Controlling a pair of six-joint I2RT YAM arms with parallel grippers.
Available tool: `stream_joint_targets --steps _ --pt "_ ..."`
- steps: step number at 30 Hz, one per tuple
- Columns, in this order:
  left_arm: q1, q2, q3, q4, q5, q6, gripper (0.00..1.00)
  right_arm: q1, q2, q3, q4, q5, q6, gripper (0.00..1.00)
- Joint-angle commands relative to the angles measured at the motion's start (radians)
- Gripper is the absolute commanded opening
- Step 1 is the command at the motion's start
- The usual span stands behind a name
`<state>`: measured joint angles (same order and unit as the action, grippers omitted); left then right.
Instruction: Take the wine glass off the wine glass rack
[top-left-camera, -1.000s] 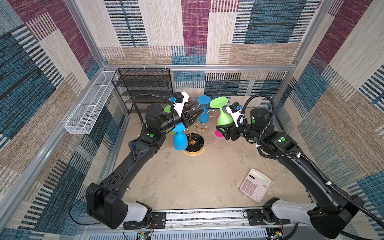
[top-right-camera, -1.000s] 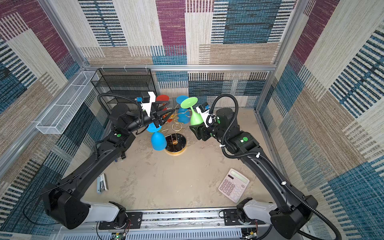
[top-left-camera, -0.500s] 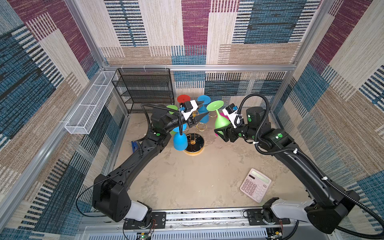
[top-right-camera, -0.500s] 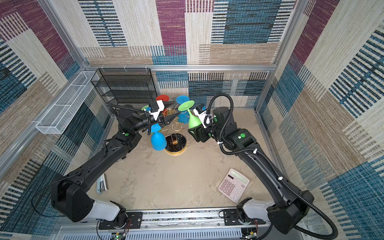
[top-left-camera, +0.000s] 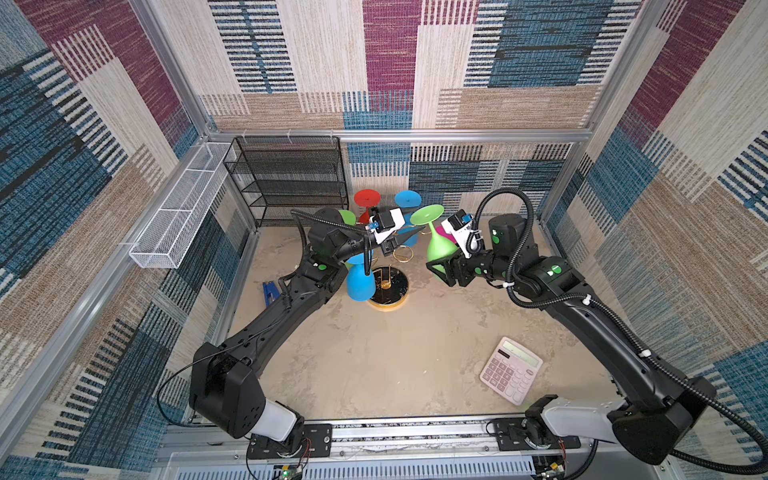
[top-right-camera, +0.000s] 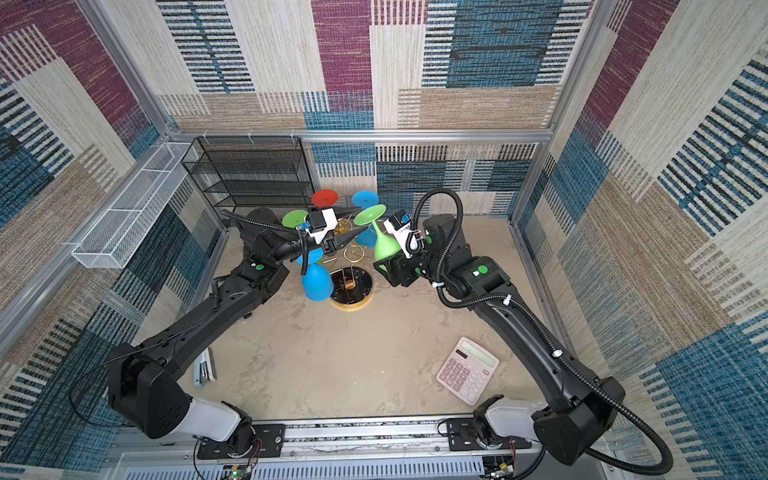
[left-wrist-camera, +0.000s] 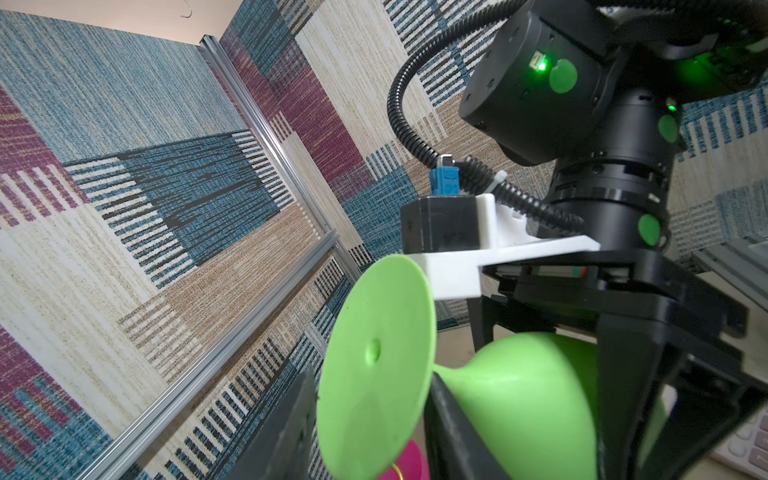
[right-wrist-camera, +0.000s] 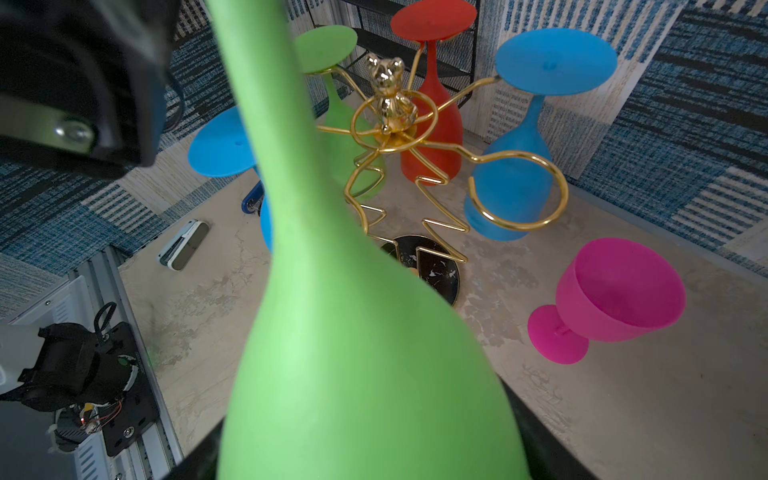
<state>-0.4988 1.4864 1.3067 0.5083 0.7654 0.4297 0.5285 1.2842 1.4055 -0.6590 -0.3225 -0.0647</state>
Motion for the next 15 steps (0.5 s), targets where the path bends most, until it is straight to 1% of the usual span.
stream_joint_targets --steps 1,4,7,9,12,14,15 --pt "-0.004 0.003 0.013 -0.011 0.005 0.054 0.41 0.002 0.003 0.009 -0.002 -0.017 0.007 0.46" --pt "-0.010 0.007 0.015 -0.011 0.003 0.065 0.35 0.005 0.005 0.013 -0.008 -0.018 0.007 0.46" --pt "-0.014 0.007 0.017 -0.011 -0.005 0.073 0.24 0.005 0.007 0.015 -0.008 -0.017 0.008 0.47" --pt "-0.016 0.008 0.016 -0.011 -0.009 0.075 0.18 0.005 0.009 0.016 -0.008 -0.021 0.010 0.48" --pt "-0.018 0.005 0.014 -0.011 -0.019 0.076 0.08 0.007 0.010 0.019 -0.005 -0.026 0.014 0.51" --pt "-0.018 0.002 0.014 -0.010 -0.027 0.076 0.00 0.007 0.009 0.021 0.000 -0.032 0.018 0.55" --pt "-0.020 0.000 0.013 -0.006 -0.035 0.075 0.00 0.007 0.008 0.021 0.005 -0.033 0.022 0.59"
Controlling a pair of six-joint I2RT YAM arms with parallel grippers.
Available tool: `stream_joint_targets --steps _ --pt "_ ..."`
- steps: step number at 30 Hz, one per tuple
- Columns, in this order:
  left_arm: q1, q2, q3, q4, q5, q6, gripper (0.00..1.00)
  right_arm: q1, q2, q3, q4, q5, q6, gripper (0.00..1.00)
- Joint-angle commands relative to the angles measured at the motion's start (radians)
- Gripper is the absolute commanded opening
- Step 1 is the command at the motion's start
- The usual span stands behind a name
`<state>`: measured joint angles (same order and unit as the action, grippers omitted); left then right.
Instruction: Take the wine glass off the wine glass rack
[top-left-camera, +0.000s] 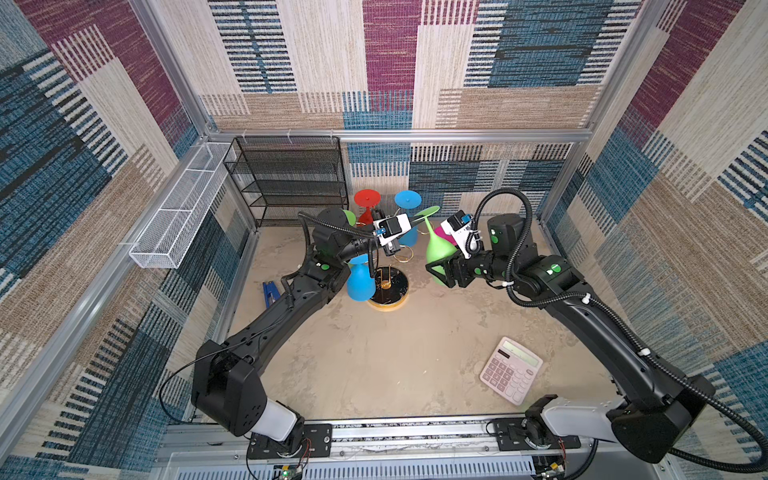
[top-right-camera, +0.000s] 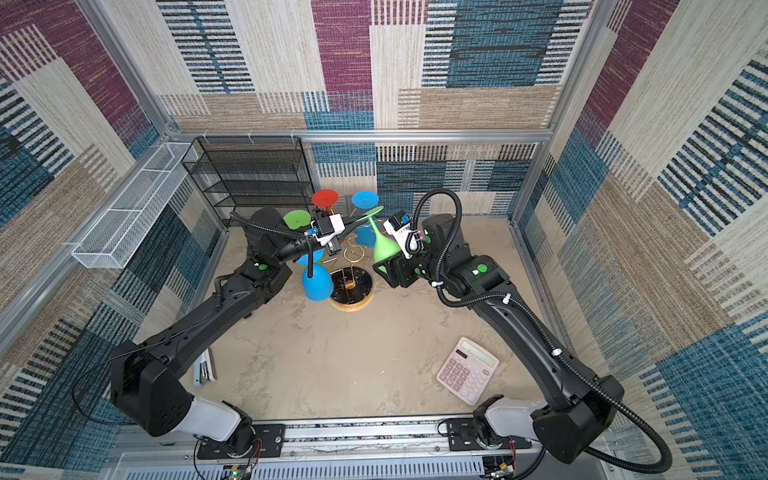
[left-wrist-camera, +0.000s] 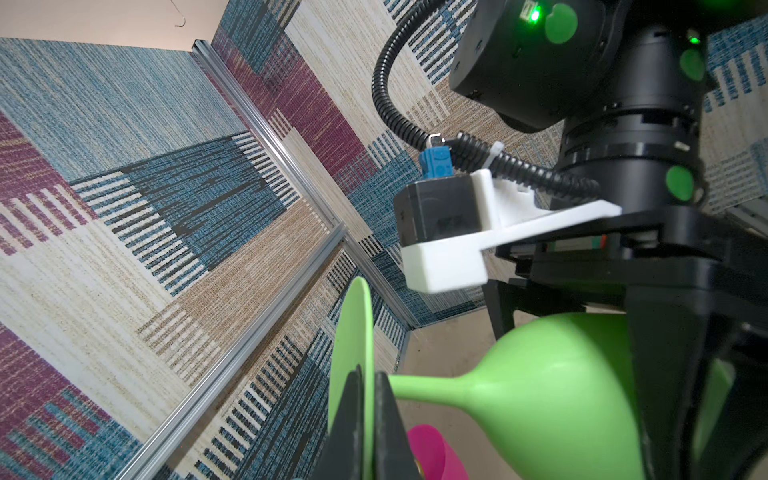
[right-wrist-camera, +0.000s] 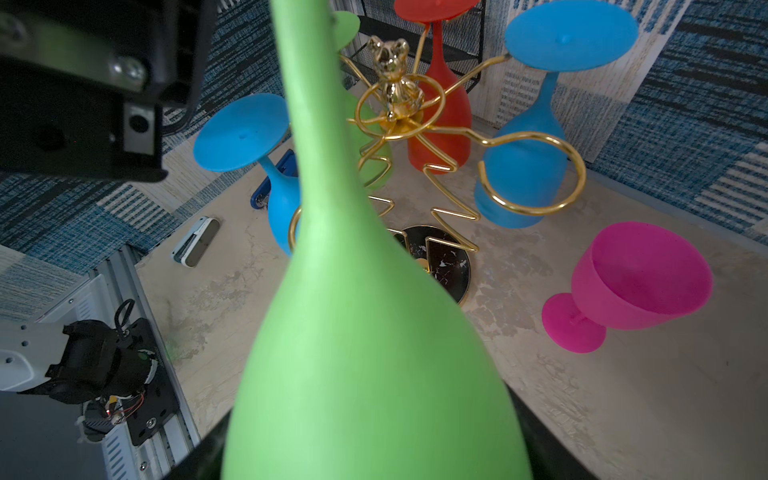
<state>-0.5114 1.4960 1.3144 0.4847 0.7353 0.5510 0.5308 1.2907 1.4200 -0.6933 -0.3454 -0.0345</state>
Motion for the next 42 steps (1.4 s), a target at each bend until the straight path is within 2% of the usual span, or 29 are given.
stream_joint_targets --steps 1,7,11,18,23,28,33,42 --pt "-0.007 -0.014 0.002 0.022 -0.017 -0.048 0.00 0.005 -0.003 0.006 0.047 -0.015 -0.003 0.63" --pt "-0.007 -0.045 -0.004 -0.017 -0.147 -0.137 0.00 0.003 -0.056 -0.008 0.142 -0.036 0.058 0.90" --pt "-0.007 -0.070 -0.017 -0.063 -0.254 -0.245 0.00 0.002 -0.114 -0.034 0.236 -0.036 0.108 0.95" --pt "0.002 -0.105 -0.001 -0.259 -0.429 -0.447 0.00 -0.020 -0.285 -0.152 0.390 0.067 0.211 0.96" --pt "0.020 -0.120 -0.021 -0.285 -0.438 -0.548 0.00 -0.034 -0.447 -0.286 0.436 0.159 0.282 0.96" --pt "0.039 -0.128 -0.030 -0.279 -0.400 -0.604 0.00 -0.035 -0.558 -0.429 0.461 0.247 0.351 0.94" --pt "0.042 -0.133 -0.033 -0.276 -0.367 -0.618 0.00 -0.035 -0.496 -0.458 0.512 0.274 0.358 0.94" --pt "0.044 -0.138 -0.052 -0.256 -0.355 -0.629 0.00 -0.035 -0.373 -0.413 0.585 0.273 0.347 0.94"
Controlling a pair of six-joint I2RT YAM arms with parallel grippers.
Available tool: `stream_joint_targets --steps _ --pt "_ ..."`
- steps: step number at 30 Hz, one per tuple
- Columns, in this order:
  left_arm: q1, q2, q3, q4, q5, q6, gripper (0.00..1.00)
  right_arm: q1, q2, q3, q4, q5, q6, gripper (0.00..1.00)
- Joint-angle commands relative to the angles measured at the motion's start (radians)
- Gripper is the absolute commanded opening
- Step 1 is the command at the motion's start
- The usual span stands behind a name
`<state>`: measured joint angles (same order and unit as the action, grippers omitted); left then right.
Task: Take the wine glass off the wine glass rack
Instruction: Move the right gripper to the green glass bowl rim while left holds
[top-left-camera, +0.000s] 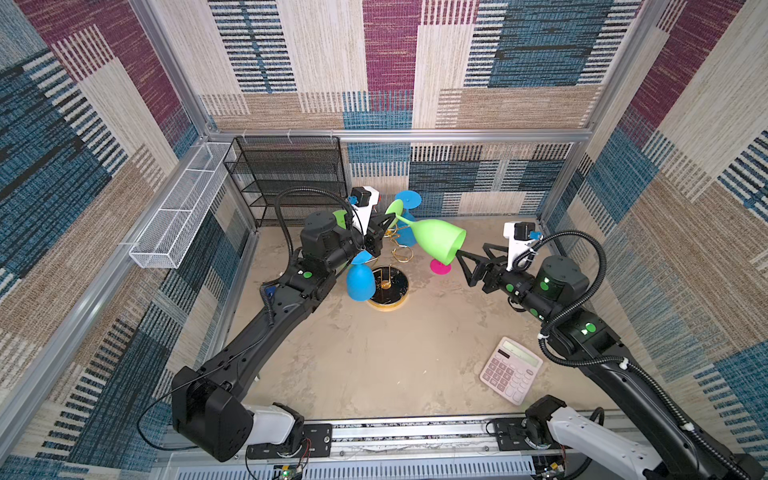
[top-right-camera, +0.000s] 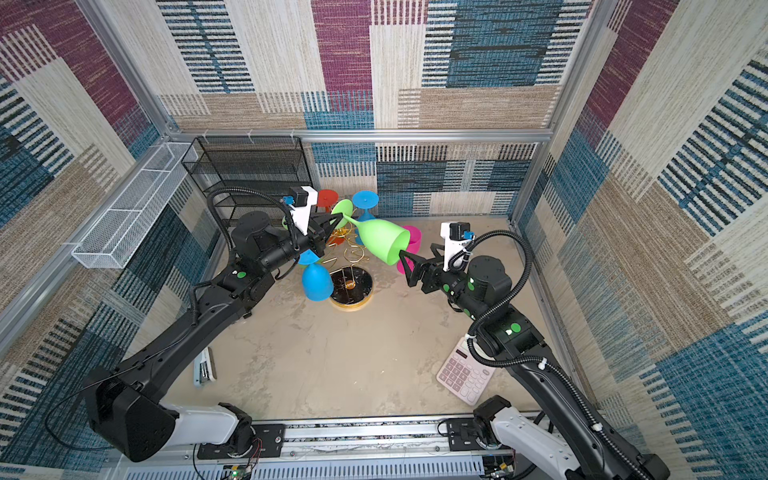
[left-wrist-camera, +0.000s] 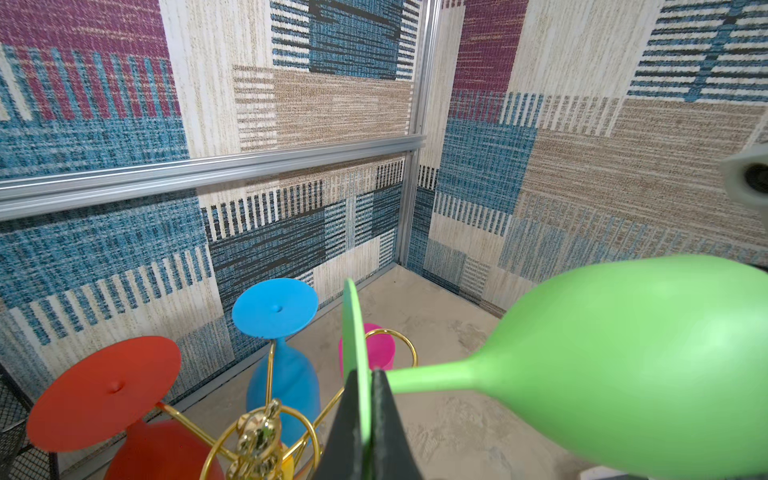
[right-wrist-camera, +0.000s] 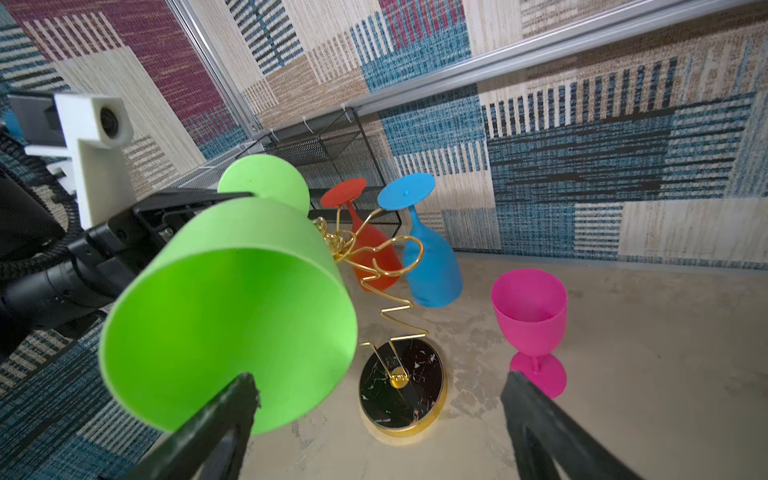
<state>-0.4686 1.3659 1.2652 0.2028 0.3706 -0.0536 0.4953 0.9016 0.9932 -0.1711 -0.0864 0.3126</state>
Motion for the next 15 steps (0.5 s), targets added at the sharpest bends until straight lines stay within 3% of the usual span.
stream_joint_targets --steps 1,9,15 --pt "0.001 -0.009 -0.003 0.027 0.011 -0.025 0.00 0.000 0.025 0.016 0.064 0.011 0.000 0.93" --pt "0.004 -0.004 0.013 0.016 0.018 -0.061 0.00 0.000 0.024 0.017 0.079 -0.002 -0.010 0.93" --pt "0.014 0.020 0.094 -0.127 -0.040 -0.208 0.00 0.000 -0.057 -0.067 0.175 -0.054 -0.042 0.96"
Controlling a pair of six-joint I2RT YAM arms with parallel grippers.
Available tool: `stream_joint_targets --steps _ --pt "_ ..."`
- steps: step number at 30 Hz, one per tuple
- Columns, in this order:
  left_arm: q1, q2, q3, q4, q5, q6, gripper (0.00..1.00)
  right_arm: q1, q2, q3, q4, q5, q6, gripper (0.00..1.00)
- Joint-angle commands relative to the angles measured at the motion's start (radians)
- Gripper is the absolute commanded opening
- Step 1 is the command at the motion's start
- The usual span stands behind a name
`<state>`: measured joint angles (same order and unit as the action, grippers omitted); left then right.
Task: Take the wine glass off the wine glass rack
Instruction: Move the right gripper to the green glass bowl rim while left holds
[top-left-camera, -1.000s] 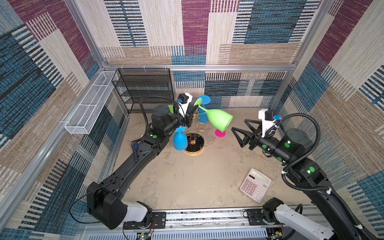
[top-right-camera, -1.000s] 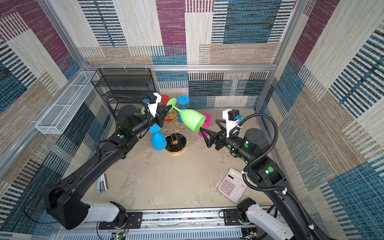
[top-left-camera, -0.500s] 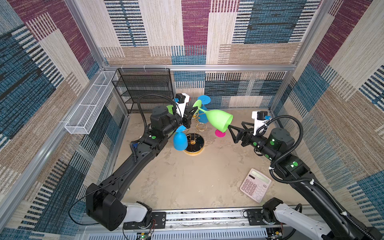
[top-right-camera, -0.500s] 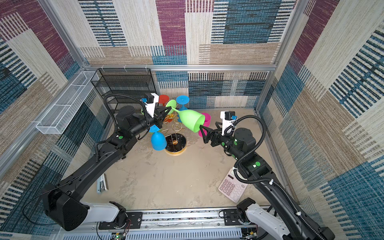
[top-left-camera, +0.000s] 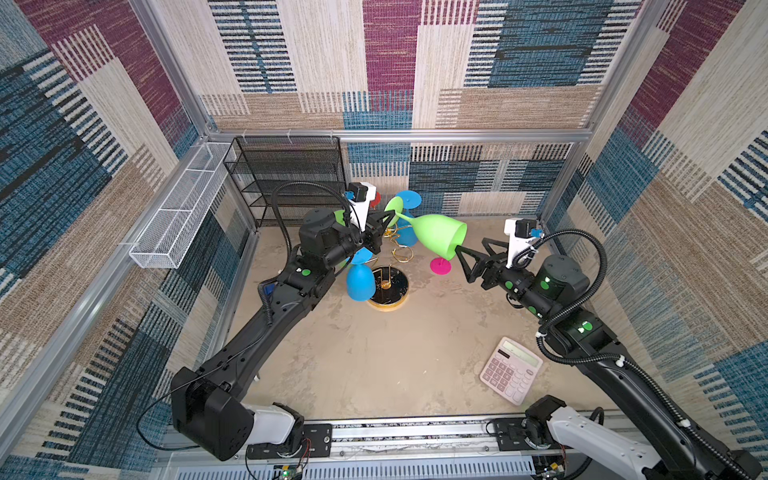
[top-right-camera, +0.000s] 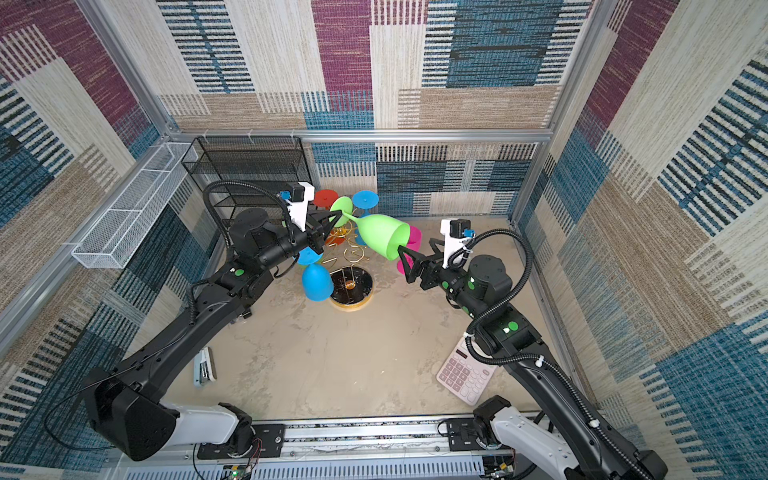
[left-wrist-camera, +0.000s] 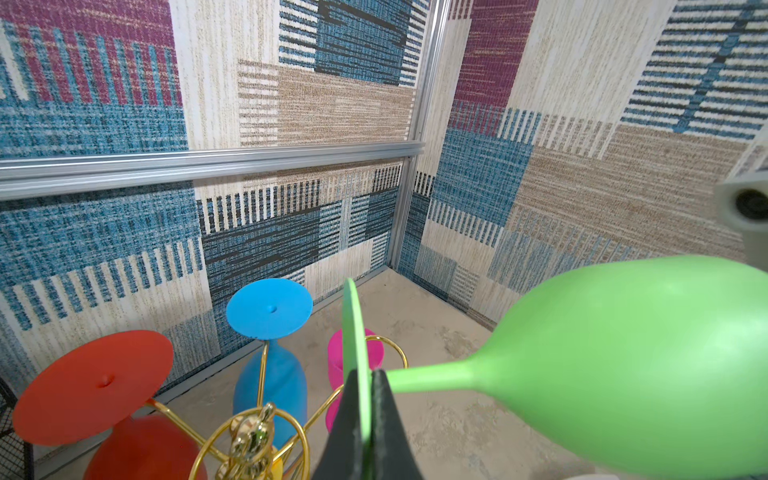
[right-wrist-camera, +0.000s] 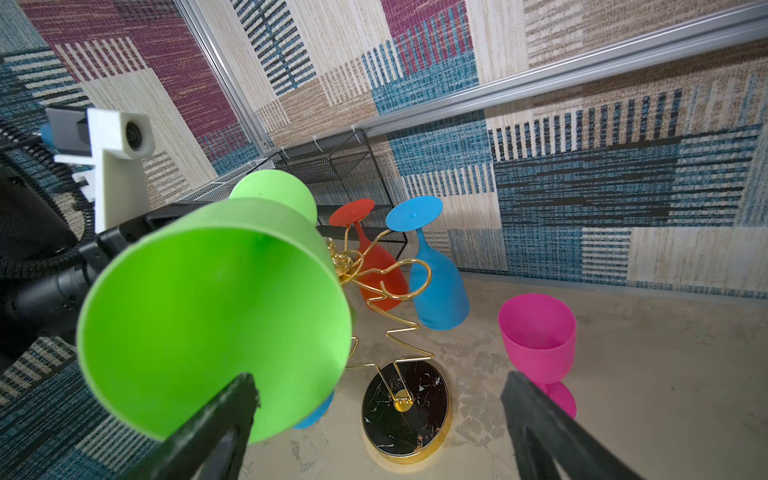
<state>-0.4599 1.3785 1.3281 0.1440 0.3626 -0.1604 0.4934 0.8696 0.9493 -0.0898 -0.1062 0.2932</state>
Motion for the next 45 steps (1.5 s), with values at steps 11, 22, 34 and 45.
stream_joint_targets --steps 11,22,34,45 --pt "0.009 0.022 0.044 -0.118 0.069 -0.403 0.00 0.001 -0.110 -0.321 0.552 -0.162 -0.090 1.00" --pt "0.006 0.018 0.015 -0.096 0.142 -0.518 0.00 0.012 0.036 -0.292 0.812 -0.255 -0.106 0.99" --pt "0.006 0.026 0.007 -0.057 0.208 -0.592 0.00 0.047 0.215 -0.189 0.946 -0.192 -0.116 0.99" --pt "0.004 0.027 -0.017 -0.044 0.260 -0.617 0.00 0.071 0.299 -0.126 0.981 -0.172 -0.115 0.99"
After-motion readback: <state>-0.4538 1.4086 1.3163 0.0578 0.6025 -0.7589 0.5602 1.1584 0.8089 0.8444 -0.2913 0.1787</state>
